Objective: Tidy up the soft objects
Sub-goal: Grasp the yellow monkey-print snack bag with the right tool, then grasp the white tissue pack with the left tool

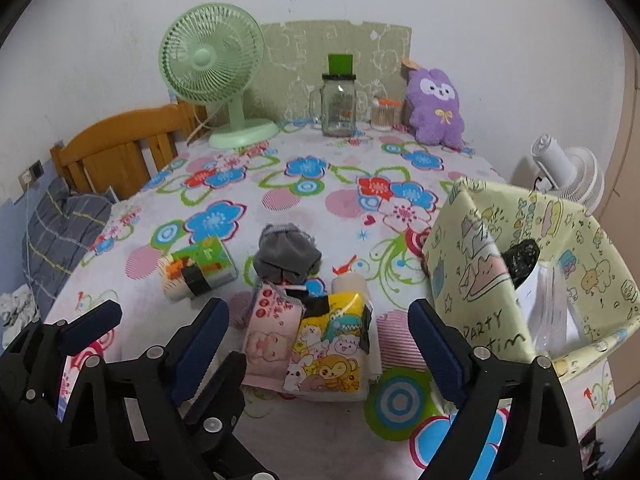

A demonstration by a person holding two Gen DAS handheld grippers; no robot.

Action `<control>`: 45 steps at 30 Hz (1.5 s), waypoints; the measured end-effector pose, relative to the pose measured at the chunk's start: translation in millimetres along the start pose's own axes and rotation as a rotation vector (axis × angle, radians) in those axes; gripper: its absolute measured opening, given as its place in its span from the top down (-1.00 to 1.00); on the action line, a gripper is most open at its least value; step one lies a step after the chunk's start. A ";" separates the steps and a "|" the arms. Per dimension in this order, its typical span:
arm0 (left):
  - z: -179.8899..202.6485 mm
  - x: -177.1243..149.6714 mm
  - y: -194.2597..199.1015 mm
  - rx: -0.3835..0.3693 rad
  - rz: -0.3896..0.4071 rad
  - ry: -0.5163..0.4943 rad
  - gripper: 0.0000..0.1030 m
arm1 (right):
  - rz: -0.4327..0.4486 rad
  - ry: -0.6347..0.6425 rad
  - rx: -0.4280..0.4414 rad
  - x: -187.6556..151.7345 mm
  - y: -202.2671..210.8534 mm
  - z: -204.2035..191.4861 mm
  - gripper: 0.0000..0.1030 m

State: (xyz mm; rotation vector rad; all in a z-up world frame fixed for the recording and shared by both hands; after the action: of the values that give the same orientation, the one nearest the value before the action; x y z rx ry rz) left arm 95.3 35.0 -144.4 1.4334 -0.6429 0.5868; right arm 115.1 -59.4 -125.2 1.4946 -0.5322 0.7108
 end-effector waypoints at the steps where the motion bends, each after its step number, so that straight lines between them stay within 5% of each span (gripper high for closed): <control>1: 0.8 -1.6 -2.6 0.002 -0.004 0.001 -0.87 | -0.007 -0.006 -0.004 -2.0 -2.5 1.2 -0.77; 11: 3.3 -15.2 -25.2 -0.003 -0.066 0.008 -0.87 | -0.091 -0.010 0.007 -18.3 -29.5 2.8 -0.58; 16: 4.0 -17.8 -31.2 0.001 -0.084 -0.004 -0.87 | -0.140 -0.022 0.028 -24.3 -41.6 1.7 -0.29; 24: 3.9 -16.3 -30.1 -0.038 -0.086 0.011 -0.89 | -0.135 -0.021 0.048 -24.0 -39.7 -0.5 -0.08; 27: -0.6 -13.5 -26.0 0.013 -0.063 0.007 -0.87 | -0.118 -0.006 0.017 -20.1 -35.0 -1.0 0.38; 45: -34.2 -13.0 -20.4 0.075 -0.048 0.065 -0.87 | -0.064 0.049 0.052 -9.4 -23.7 -29.8 0.43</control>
State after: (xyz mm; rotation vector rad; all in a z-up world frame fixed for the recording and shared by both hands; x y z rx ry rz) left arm 102.4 68.2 -169.1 1.4900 -0.5382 0.6225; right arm 122.2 -29.3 -149.4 1.5320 -0.4301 0.7142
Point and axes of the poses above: each gripper's, at about its wrist camera, not at the fingertips, and y roughly against the way its jaws point, z to its right, x to its top, the point moved 6 cm from there along -y, roughly the way its jaws point, and after that the axes turned 2 degrees about y, right-handed, at the moved point
